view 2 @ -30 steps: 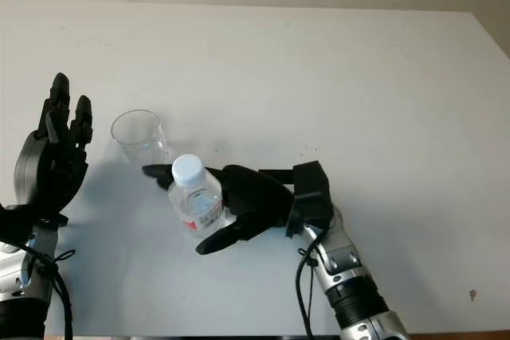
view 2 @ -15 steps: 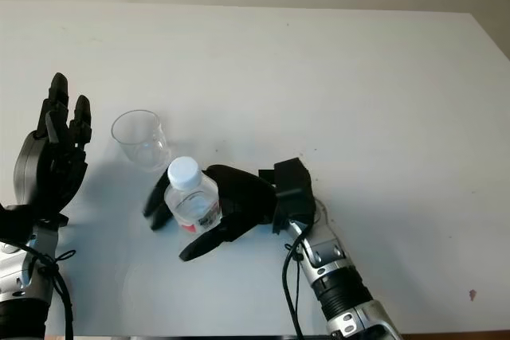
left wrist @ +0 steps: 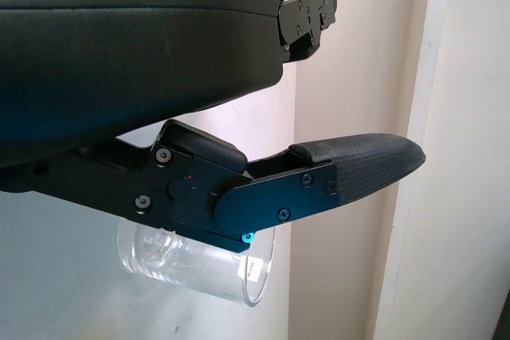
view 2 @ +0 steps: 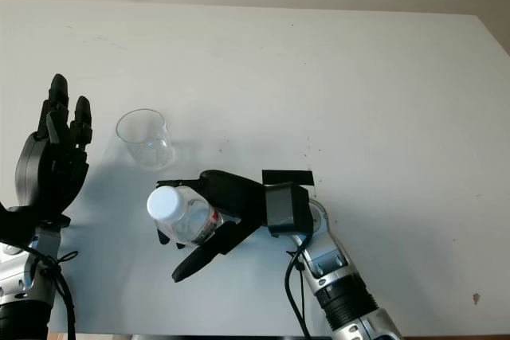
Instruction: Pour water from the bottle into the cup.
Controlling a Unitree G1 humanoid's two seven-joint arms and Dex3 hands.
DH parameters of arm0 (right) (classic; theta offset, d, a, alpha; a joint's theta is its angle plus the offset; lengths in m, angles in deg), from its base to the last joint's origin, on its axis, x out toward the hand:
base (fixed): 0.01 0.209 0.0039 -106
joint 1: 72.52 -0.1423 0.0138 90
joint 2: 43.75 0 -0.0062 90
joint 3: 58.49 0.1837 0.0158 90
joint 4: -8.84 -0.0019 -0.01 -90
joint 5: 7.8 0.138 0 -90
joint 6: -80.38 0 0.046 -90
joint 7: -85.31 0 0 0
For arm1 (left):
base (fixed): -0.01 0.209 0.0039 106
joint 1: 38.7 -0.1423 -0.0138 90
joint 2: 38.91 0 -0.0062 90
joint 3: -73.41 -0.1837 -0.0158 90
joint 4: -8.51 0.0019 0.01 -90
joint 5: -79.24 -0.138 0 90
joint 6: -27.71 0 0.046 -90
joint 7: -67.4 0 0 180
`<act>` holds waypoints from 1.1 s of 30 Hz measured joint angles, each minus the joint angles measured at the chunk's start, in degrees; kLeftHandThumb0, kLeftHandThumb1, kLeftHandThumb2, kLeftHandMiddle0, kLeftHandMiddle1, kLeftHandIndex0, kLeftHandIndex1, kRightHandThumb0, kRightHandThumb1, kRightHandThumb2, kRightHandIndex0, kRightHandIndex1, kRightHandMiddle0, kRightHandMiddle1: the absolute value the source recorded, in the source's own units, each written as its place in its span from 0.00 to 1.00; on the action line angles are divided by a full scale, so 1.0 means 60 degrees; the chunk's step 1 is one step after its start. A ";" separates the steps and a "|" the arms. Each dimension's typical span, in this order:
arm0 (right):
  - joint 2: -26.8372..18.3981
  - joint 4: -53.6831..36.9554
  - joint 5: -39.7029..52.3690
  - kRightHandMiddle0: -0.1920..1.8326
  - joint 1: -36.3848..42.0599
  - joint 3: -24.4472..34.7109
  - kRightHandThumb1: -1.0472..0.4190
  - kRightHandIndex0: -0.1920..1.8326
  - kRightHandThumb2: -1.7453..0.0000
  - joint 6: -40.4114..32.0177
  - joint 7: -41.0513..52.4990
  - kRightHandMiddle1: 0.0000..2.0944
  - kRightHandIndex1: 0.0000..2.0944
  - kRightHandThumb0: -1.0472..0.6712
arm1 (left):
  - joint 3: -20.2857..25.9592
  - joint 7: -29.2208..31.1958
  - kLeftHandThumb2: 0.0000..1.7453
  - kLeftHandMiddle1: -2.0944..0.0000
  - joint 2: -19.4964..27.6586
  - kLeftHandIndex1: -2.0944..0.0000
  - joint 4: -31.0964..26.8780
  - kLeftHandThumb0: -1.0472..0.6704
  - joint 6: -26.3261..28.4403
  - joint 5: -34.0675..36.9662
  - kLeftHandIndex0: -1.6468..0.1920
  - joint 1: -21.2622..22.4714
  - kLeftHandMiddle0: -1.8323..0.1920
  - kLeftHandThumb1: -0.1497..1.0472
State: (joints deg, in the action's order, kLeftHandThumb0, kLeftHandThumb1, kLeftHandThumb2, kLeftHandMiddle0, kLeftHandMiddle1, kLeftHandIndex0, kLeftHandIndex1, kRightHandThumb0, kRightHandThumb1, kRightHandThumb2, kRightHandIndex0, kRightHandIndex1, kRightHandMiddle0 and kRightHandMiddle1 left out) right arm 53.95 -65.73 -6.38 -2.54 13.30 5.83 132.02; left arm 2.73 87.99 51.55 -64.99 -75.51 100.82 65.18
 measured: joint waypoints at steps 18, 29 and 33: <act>0.0522 0.4547 -0.0925 1.00 -0.3979 0.1657 0.00 1.00 0.75 0.0283 -0.4698 1.00 1.00 0.52 | 0.0004 0.0119 0.38 1.00 0.0005 1.00 0.0165 0.12 -0.0068 -0.0005 1.00 0.0123 1.00 1.00; 0.0198 0.7663 -0.1970 0.60 -0.6464 0.1776 0.00 0.59 0.84 0.0909 -0.6409 1.00 1.00 0.53 | -0.0036 0.0003 0.38 1.00 0.0002 1.00 0.0165 0.12 -0.0064 -0.0115 1.00 0.0173 1.00 1.00; 0.0007 0.8326 -0.2925 0.56 -0.7022 0.1382 0.00 0.56 0.86 0.1235 -0.7502 1.00 1.00 0.53 | -0.0044 -0.0041 0.38 1.00 -0.0012 1.00 0.0161 0.12 -0.0063 -0.0149 1.00 0.0179 1.00 1.00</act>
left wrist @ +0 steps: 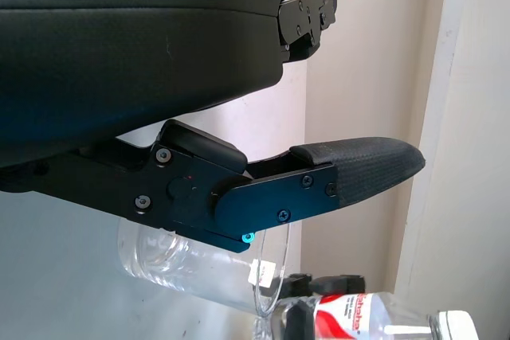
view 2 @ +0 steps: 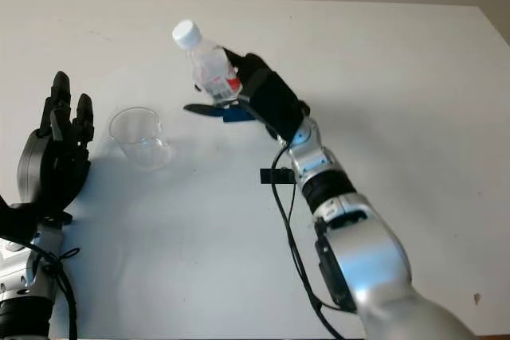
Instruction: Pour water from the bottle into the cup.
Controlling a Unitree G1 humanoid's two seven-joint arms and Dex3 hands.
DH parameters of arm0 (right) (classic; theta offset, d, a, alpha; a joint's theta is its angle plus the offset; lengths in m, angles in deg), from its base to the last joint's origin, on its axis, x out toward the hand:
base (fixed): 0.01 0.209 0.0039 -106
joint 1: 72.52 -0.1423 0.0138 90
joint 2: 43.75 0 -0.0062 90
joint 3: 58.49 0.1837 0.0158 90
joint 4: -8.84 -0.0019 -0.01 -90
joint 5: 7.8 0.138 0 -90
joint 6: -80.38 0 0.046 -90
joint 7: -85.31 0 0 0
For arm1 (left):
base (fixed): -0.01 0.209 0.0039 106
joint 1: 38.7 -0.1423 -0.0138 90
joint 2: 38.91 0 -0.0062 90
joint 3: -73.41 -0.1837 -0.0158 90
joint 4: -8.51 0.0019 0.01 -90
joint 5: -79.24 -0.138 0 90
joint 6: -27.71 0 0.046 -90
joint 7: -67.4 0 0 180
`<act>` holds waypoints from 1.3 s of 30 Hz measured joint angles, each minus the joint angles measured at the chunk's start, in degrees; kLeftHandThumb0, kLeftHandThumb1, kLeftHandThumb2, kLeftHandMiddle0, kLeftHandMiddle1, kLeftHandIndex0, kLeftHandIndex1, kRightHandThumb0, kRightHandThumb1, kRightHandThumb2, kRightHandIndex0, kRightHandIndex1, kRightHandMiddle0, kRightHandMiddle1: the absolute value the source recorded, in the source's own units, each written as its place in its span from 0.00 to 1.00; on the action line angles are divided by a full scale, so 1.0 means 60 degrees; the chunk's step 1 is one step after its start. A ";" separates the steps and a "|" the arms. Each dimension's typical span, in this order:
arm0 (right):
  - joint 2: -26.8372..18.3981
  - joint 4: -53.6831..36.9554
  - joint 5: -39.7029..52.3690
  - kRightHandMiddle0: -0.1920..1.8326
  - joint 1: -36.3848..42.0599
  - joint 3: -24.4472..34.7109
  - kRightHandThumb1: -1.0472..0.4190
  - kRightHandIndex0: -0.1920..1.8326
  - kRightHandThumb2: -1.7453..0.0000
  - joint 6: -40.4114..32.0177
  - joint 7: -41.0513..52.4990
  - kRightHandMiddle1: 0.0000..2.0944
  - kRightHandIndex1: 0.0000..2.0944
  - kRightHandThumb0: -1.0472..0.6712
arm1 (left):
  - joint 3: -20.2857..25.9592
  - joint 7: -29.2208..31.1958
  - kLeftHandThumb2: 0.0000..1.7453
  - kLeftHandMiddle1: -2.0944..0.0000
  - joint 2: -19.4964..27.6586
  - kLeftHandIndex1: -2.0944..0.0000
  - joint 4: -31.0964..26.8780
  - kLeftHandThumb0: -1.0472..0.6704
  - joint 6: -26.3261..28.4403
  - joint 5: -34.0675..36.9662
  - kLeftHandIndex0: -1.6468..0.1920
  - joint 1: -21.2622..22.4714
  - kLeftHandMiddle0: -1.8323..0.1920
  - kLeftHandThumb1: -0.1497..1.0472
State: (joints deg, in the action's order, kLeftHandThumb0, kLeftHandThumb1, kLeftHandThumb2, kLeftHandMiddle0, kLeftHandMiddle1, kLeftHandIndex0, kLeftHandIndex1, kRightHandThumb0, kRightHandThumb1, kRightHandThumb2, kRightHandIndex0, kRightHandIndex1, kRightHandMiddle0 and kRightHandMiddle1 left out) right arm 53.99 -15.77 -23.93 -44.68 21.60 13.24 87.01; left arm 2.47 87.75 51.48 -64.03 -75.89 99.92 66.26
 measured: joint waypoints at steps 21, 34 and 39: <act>-0.0521 0.1374 -0.4354 0.30 -0.1899 -0.3205 0.00 0.56 0.92 0.0323 -0.3624 1.00 1.00 0.50 | -0.0014 -0.0154 0.38 1.00 -0.0037 1.00 -0.0033 0.12 -0.0002 -0.0076 1.00 0.0001 1.00 1.00; -0.0318 0.1438 -0.5509 0.31 -0.2319 -0.4336 0.00 0.61 0.93 0.0159 -0.5007 1.00 1.00 0.47 | -0.0077 -0.0253 0.39 1.00 -0.0111 1.00 -0.0057 0.13 -0.0010 -0.0215 1.00 0.0002 1.00 1.00; -0.0295 0.1468 -0.6112 0.29 -0.2534 -0.4841 0.01 0.64 0.95 -0.0045 -0.5814 1.00 1.00 0.46 | -0.0099 -0.0322 0.39 1.00 -0.0174 1.00 -0.0093 0.13 -0.0010 -0.0230 1.00 0.0003 1.00 1.00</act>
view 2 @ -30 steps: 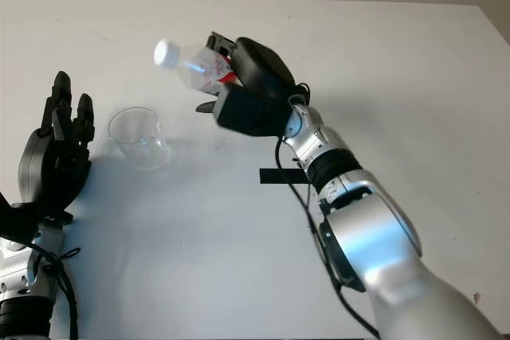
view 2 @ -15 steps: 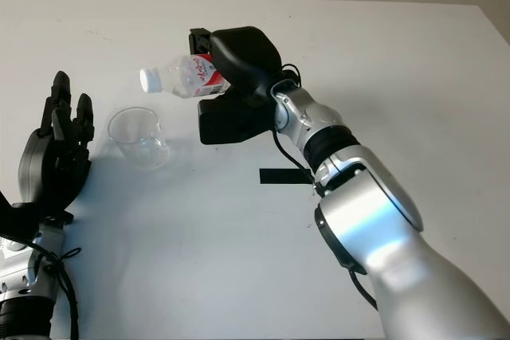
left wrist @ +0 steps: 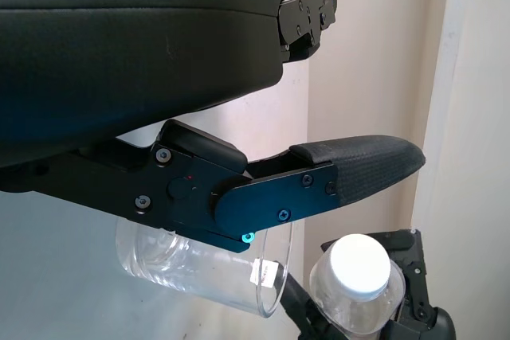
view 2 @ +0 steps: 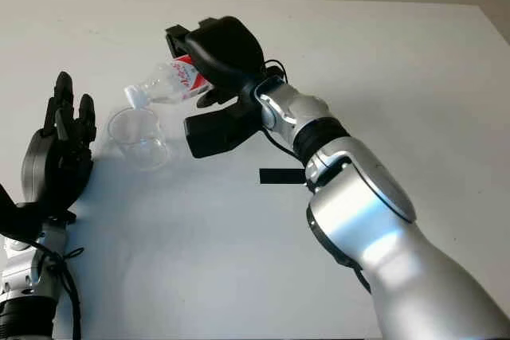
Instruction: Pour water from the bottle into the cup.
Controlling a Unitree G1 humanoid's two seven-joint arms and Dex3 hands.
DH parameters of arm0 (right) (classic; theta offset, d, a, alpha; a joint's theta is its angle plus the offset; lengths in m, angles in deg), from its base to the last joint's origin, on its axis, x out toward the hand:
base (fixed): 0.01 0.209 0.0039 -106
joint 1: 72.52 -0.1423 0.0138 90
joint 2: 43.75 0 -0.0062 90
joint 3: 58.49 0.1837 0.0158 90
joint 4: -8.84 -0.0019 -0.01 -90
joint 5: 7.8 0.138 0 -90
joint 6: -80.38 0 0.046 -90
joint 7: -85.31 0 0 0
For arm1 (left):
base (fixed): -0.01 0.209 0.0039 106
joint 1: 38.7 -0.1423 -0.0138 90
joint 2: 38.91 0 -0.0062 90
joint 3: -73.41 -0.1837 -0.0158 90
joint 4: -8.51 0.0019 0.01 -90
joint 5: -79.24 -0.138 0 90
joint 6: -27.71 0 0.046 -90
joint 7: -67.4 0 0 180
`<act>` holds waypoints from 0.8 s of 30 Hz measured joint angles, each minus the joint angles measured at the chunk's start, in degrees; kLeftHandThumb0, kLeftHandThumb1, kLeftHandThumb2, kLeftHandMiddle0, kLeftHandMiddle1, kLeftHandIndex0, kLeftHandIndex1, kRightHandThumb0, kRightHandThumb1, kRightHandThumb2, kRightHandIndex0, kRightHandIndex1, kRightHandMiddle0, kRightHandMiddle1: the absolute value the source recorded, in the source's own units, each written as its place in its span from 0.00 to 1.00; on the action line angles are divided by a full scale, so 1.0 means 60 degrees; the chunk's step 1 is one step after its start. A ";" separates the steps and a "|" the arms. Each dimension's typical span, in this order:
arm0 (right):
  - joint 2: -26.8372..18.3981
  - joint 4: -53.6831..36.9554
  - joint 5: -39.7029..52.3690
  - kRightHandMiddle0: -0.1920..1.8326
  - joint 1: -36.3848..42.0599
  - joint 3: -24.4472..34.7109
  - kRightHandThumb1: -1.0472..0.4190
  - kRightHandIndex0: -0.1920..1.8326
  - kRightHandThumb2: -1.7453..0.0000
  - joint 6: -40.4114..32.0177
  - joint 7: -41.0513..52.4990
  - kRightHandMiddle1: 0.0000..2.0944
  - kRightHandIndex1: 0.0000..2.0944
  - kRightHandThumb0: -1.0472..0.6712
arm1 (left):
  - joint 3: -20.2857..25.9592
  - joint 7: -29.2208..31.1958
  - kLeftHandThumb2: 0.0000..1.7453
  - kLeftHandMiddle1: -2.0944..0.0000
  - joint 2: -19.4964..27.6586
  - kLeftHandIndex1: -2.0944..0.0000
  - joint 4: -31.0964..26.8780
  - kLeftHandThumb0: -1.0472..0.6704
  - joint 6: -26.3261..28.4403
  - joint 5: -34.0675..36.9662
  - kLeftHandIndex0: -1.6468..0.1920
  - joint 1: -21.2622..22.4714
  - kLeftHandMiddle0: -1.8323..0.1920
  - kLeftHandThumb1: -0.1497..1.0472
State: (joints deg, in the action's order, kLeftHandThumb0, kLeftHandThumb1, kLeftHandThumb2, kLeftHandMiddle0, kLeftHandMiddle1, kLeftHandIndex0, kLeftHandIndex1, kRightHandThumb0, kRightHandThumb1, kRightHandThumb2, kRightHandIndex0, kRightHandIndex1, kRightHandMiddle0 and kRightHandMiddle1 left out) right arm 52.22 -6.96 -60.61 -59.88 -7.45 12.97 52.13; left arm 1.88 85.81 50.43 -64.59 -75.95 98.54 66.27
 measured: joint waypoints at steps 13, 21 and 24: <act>-0.0003 0.0166 -0.1655 0.32 -0.0673 -0.1565 0.03 0.65 0.97 -0.0615 -0.1984 1.00 1.00 0.38 | -0.0039 -0.0117 0.39 1.00 -0.0045 1.00 -0.0118 0.12 0.0126 -0.0021 1.00 -0.0005 1.00 1.00; -0.0005 0.0217 -0.1811 0.31 -0.0700 -0.1746 0.03 0.64 0.97 -0.0709 -0.2371 1.00 1.00 0.38 | -0.0037 -0.0085 0.39 1.00 -0.0045 1.00 -0.0126 0.12 0.0186 0.0002 1.00 -0.0003 1.00 1.00; -0.0006 0.0220 -0.1785 0.29 -0.0704 -0.1728 0.02 0.63 0.97 -0.0720 -0.2298 1.00 1.00 0.39 | -0.0036 -0.0100 0.39 1.00 -0.0046 1.00 -0.0130 0.12 0.0200 0.0003 1.00 0.0000 1.00 1.00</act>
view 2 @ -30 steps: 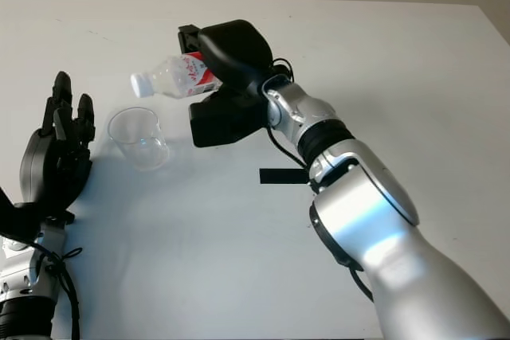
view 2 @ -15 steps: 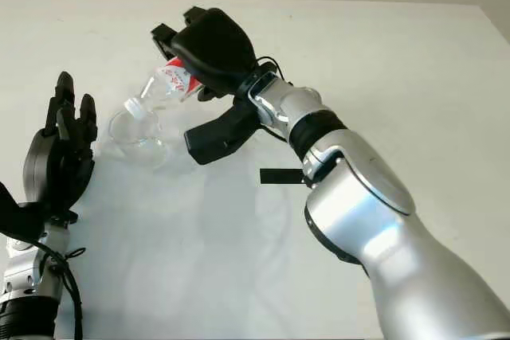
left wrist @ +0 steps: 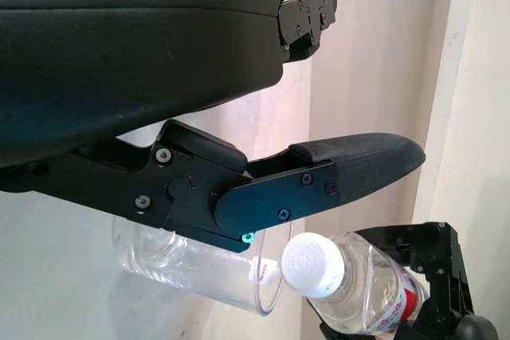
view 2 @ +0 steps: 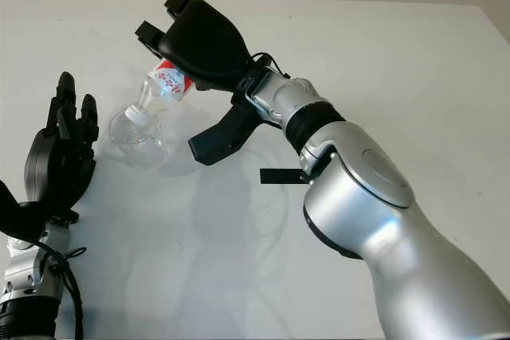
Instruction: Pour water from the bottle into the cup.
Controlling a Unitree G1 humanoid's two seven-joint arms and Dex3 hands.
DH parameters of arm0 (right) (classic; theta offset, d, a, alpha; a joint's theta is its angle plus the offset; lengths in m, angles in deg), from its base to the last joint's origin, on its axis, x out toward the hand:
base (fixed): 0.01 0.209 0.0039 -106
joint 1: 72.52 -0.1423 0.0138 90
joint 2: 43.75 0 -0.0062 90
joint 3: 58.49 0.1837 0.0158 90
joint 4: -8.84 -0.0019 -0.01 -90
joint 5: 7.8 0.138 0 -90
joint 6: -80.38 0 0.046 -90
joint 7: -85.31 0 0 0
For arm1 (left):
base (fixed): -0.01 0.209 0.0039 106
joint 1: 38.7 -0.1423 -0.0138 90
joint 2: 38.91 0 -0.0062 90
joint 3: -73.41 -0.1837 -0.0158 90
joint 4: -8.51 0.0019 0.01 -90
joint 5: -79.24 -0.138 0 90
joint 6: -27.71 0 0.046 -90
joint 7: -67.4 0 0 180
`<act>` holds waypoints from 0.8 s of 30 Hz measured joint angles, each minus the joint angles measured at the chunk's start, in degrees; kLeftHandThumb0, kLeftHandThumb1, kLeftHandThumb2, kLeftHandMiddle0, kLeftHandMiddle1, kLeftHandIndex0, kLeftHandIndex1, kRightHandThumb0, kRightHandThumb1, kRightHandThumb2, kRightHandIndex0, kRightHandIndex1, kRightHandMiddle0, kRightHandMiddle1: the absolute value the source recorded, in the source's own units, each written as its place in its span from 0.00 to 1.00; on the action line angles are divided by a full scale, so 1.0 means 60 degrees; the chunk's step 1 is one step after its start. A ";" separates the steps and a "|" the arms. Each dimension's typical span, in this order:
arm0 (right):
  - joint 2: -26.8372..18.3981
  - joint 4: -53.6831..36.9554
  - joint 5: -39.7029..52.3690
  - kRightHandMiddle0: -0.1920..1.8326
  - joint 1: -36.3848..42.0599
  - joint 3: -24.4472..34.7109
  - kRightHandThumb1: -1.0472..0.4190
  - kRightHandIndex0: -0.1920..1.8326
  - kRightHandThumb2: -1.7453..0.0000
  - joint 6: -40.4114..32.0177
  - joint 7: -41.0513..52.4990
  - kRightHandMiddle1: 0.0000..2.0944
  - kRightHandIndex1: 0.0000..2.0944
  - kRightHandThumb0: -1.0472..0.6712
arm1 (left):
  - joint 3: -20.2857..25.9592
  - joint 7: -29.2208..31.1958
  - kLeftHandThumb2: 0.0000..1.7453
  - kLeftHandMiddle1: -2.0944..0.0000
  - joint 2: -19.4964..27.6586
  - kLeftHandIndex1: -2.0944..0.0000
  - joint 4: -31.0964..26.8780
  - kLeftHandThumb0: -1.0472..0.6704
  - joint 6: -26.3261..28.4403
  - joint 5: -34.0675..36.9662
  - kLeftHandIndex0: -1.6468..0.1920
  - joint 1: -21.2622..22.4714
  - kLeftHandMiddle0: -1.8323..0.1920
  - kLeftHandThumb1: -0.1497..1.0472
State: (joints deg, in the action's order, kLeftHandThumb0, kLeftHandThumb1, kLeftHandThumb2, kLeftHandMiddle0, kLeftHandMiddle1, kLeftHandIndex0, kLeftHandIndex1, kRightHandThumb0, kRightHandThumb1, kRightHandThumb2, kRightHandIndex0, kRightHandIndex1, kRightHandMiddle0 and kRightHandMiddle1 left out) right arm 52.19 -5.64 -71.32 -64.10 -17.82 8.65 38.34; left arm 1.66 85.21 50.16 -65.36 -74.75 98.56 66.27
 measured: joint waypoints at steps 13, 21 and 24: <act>0.0073 -0.0062 0.3258 0.31 0.0267 0.2448 0.00 0.58 0.92 0.0915 0.2373 1.00 1.00 0.50 | -0.0001 0.0024 0.40 1.00 -0.0012 1.00 0.0053 0.12 -0.0038 0.0001 1.00 0.0055 1.00 1.00; 0.0211 -0.0311 0.6689 0.56 0.1313 0.5361 0.00 0.66 0.88 0.1398 0.4707 1.00 1.00 0.51 | 0.0020 0.0129 0.40 1.00 -0.0003 1.00 0.0111 0.12 -0.0108 0.0004 1.00 0.0062 1.00 1.00; 0.0329 -0.0545 0.8008 0.58 0.1703 0.6396 0.00 0.65 0.83 0.1181 0.6106 1.00 1.00 0.50 | 0.0025 0.0123 0.40 1.00 0.0002 1.00 0.0113 0.12 -0.0103 0.0004 1.00 0.0062 1.00 1.00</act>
State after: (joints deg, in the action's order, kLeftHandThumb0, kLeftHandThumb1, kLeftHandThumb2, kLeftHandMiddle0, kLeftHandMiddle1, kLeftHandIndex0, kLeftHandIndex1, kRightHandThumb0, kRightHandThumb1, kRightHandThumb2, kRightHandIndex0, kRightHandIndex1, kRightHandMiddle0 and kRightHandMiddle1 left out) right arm 54.16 -8.91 -23.27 -53.89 20.56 15.74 74.98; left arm 1.80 85.95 50.17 -64.69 -75.36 98.58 66.65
